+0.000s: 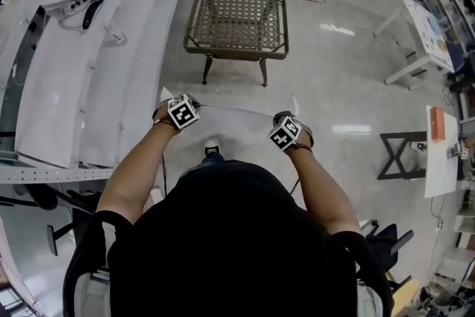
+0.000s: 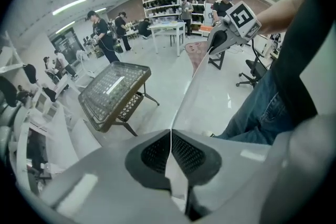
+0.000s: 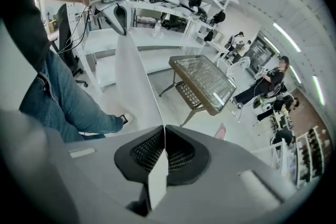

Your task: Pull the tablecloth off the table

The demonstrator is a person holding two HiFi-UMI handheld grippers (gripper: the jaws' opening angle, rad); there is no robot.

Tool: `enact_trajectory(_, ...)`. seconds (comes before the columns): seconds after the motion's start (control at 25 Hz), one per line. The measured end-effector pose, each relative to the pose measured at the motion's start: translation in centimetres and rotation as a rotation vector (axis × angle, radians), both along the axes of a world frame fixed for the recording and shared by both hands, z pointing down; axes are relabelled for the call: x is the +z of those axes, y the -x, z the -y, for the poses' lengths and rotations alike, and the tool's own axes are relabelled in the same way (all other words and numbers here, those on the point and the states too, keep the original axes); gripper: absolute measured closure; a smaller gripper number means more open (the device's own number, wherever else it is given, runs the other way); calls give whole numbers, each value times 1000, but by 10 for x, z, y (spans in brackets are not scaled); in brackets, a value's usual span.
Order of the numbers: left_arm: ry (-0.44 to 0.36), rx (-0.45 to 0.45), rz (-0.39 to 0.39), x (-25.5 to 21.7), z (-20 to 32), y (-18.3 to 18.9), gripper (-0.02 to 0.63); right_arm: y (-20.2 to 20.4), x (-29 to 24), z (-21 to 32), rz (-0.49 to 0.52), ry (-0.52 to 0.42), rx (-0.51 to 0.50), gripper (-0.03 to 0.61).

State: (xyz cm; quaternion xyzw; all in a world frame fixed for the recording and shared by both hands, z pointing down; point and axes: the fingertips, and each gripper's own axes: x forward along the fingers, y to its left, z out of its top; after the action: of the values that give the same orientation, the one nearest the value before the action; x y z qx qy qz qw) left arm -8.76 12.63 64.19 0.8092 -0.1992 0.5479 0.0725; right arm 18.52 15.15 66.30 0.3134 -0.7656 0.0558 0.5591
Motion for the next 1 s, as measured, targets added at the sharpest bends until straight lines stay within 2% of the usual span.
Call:
enact_trajectory(0.32, -140, -48, -77, -83, 39, -16, 614, -19, -81, 43, 64, -163, 67, 548)
enact_trajectory(0.56, -226, -56, -113, -139, 54, -28, 614, -29, -134, 54, 112, -254, 92, 548)
enact_trajectory(0.76, -268, -51, -125, -168, 59, -34, 614, -35, -164, 57, 138, -302, 102, 546)
enact_trajectory(1.0, -280, -54, -130, -179, 61, -35, 614, -34, -172, 53, 150, -318, 100, 546)
